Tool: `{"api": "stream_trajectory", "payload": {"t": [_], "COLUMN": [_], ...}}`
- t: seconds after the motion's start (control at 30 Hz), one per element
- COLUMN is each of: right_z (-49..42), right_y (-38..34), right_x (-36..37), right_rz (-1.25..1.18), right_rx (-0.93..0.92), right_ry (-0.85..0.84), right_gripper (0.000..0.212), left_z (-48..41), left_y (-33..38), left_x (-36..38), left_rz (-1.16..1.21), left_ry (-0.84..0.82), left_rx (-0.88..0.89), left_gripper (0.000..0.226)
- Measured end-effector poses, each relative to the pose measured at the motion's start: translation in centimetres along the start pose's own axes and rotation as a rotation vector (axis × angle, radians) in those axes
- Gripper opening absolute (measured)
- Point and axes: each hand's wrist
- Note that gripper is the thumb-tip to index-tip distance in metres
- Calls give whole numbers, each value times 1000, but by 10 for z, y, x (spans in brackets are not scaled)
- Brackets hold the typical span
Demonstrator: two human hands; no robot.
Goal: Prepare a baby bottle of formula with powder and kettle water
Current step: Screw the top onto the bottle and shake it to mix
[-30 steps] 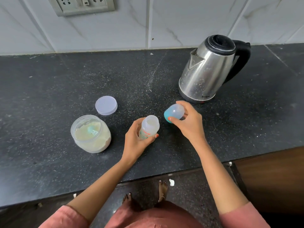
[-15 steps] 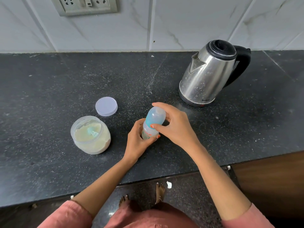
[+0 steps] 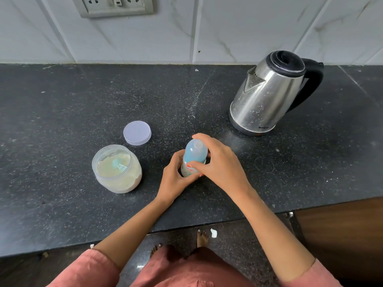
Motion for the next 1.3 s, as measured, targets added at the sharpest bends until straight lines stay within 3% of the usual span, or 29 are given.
{"api": "stream_trajectory", "payload": {"t": [0.17, 0.23, 0.33, 0.57, 0.7, 0.8, 1.07, 1.3], "right_z": [-2, -3, -4, -5, -4, -4, -8, -8], "right_y": [14, 19, 23, 30, 38, 40, 35, 43], "right_x": [-6, -5, -3, 15, 14, 7, 23, 8], "right_rz": [-194, -281, -376, -324, -503, -578, -399, -566], "right_rx": [85, 74, 51, 30, 39, 40, 22, 5], "right_ry": [-132, -150, -113, 83, -52, -158, 79, -174], "right_gripper": [84, 82, 71, 58, 72, 70, 57, 72], "left_z": [0, 0, 0, -1, -1, -1, -1, -1], "left_y": [-1, -1, -2, -2, -2, -3, -2, -3], "left_x": [0, 0, 0, 0, 0, -1, 0, 0], "left_rz": [11, 15, 9, -12, -13, -7, -35, -7], "left_ry": [-6, -7, -10, -5, -6, -9, 0, -15], "left_rx": [-3, -8, -9, 6, 9, 3, 20, 8], "left_gripper": [63, 63, 63, 61, 60, 61, 60, 62]}}
Point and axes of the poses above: each hand's wrist, its own z-axis away from the middle knuckle, its own x-axis out of the palm, y = z × x, and after that the axes turned 12 degrees about -z, right-handed
